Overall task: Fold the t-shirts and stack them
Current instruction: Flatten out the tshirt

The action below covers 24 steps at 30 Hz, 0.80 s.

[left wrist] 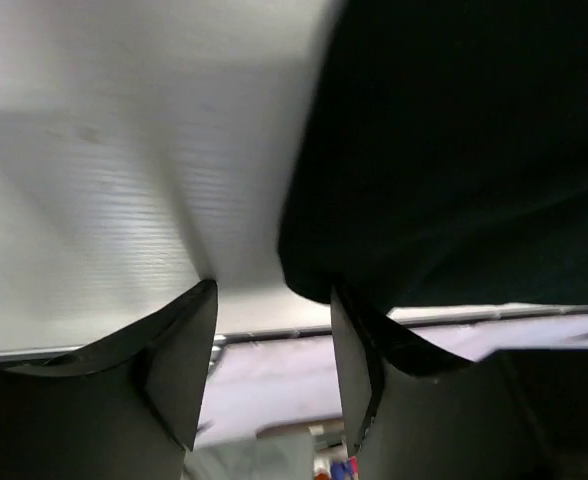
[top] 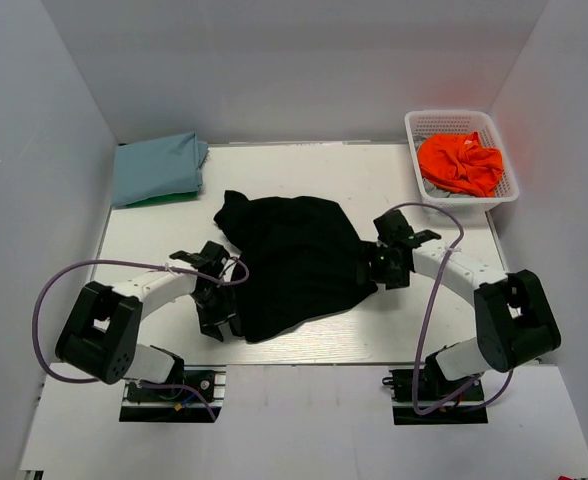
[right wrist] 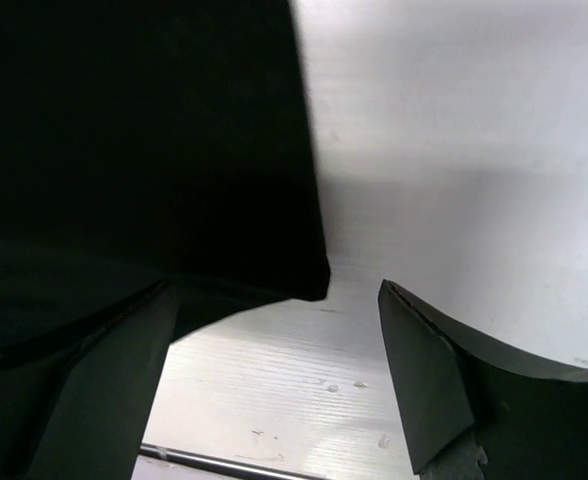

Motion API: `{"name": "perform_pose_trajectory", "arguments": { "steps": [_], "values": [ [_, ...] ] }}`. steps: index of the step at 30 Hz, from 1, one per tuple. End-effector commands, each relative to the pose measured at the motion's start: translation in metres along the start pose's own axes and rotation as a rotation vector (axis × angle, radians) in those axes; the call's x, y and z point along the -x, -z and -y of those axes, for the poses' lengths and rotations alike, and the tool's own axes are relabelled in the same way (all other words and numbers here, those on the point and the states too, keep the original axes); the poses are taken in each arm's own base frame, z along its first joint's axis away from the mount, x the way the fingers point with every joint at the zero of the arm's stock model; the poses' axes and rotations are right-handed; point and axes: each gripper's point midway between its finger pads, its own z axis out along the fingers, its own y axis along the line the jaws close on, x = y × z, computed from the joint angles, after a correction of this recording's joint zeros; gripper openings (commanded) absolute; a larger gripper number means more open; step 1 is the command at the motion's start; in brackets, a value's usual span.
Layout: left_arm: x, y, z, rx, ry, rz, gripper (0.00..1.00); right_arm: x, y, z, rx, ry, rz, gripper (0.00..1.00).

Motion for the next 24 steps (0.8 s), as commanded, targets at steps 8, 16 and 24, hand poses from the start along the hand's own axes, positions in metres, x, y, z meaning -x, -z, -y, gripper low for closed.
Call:
{"name": "perform_pose_trajectory", "arguments": {
  "steps": [8,16,24],
  "values": [
    [0.042,-0.015,0.026,0.042,-0.061,0.124,0.33,-0.011,-0.025,-0.01,0.048,0.025,-0.045,0.58],
    [0.112,0.055,0.081,0.003,-0.138,0.396,0.0,0.041,-0.012,-0.03,0.102,0.148,0.091,0.0],
    [0.159,0.289,0.164,-0.322,-0.261,1.048,0.0,0.172,0.154,-0.053,0.075,0.106,0.707,0.0]
  ]
}}
